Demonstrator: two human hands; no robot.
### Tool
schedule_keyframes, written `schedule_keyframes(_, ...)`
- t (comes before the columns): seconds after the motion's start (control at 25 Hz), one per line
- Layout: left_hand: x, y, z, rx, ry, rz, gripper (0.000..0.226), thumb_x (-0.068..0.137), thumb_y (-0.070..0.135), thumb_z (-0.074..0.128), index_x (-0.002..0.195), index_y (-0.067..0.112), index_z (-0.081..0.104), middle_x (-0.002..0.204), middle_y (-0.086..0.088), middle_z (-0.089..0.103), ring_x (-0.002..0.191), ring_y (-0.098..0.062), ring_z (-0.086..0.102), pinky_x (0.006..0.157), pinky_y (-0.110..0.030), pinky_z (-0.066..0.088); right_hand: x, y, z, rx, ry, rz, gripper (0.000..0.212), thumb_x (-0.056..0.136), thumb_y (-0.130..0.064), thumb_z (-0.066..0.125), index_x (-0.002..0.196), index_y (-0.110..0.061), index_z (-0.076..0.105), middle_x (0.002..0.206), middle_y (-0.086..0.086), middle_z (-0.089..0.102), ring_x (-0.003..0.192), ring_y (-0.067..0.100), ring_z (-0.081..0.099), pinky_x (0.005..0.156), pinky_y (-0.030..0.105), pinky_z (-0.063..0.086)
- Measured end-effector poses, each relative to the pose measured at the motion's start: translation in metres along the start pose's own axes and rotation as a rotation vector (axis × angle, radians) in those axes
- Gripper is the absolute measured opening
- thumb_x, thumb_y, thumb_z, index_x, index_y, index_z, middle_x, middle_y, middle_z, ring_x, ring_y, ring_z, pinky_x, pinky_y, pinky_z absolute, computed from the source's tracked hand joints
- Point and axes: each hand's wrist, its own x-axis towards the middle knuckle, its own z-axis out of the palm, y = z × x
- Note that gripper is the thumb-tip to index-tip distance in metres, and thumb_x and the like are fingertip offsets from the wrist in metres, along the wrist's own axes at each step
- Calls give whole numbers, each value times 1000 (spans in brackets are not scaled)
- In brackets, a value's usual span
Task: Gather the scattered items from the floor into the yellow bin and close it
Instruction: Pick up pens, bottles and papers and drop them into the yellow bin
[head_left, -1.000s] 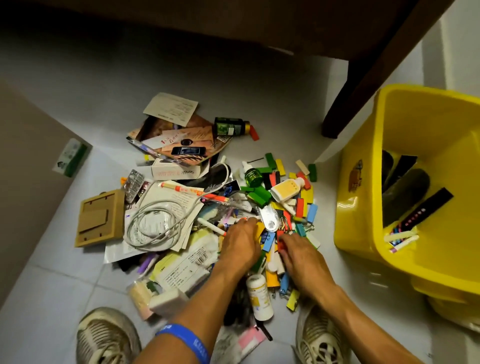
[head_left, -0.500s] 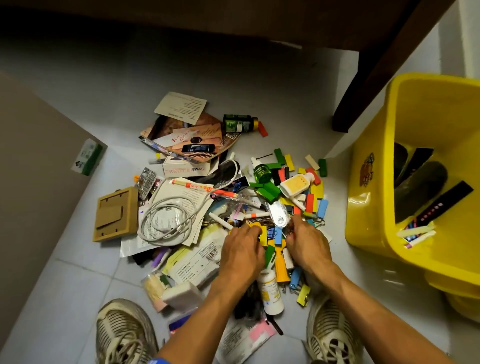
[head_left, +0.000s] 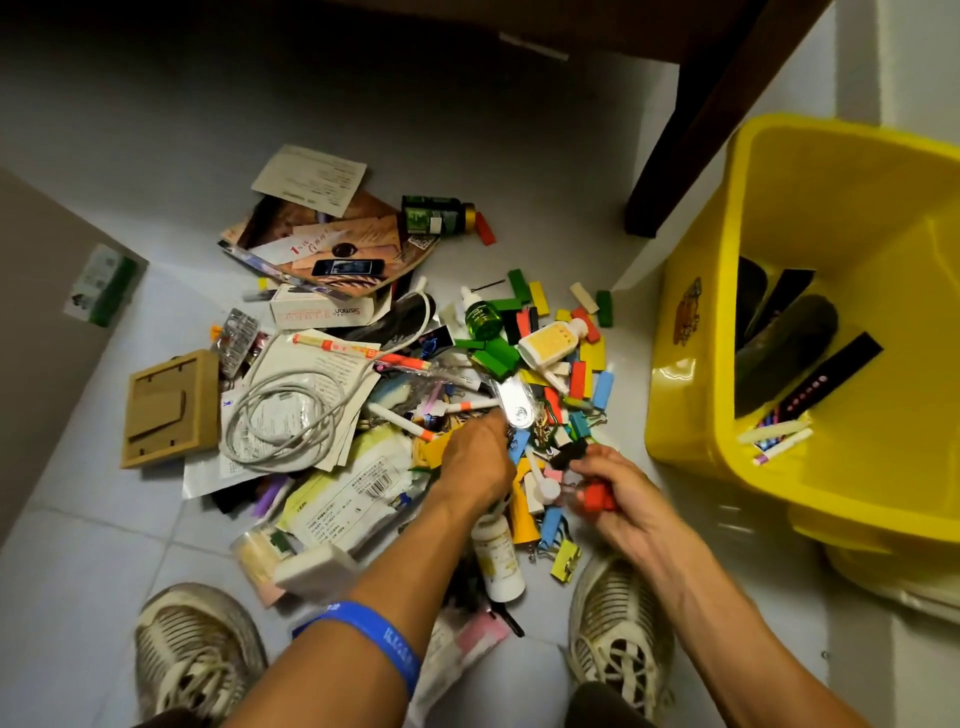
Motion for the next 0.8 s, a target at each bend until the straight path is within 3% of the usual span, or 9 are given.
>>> schedule_keyframes(0.12,-1,-4,-3,-196,0,-69,22,80,9,60,99,20,55,94,-1,62,83,-22,59,62,-32,48,-3,3,-6,-31,-55,36,38,59,17,53,85,-10,52,73,9,51,47,12,44,33,21,35)
schedule_keyframes(0.2,-1,-2,0,-323,47,-131,10,82,10,51,84,20,49,82,0,59,76,-21,57,57,-33,44,-7,8,-10,-2,-92,70,38,56,18,40,80,-10,50,70,7,47,51,14,42,39,24,42)
schedule_keyframes(0.28,-2,1,5,-253,78,-106,2,81,19,50,82,20,48,79,1,57,74,-23,56,58,-35,44,-14,14,-15,-7,-84,105,36,58,17,37,79,-10,51,67,7,50,56,17,48,45,29,49)
schedule_keyframes(0.36,-4,3,13,-65,67,-5,17,84,33,56,94,20,51,89,2,58,80,-24,56,64,-35,45,-17,23,-21,-269,18,62,26,72,13,45,86,-7,56,67,6,56,50,16,49,42,27,45)
schedule_keyframes(0.48,-3,3,22,55,103,49,31,89,34,64,114,17,54,105,-6,63,92,-28,60,71,-35,45,-14,39,-22,-1123,212,-191,2,89,-20,62,90,-22,61,82,-2,66,60,14,56,51,28,44)
schedule_keyframes(0.56,0,5,22,51,135,44,22,92,27,60,110,15,57,103,-8,66,88,-28,61,67,-32,41,-11,49,-19,-1554,263,-311,19,85,-41,66,94,-26,57,89,-7,66,77,16,62,59,27,41)
schedule_keyframes(0.68,0,-1,15,-104,71,-13,16,92,20,55,105,17,63,99,-4,68,83,-22,60,69,-32,46,-3,58,-15,-1697,276,-413,29,82,-43,68,103,-24,60,99,-2,68,87,22,63,63,26,39)
schedule_keyframes(0.8,-5,-15,1,-533,-57,-218,14,92,17,52,93,20,66,83,1,68,68,-14,62,59,-30,50,0,57,-15,-1622,261,-354,20,83,-31,69,100,-23,64,93,-1,67,77,16,59,61,24,39)
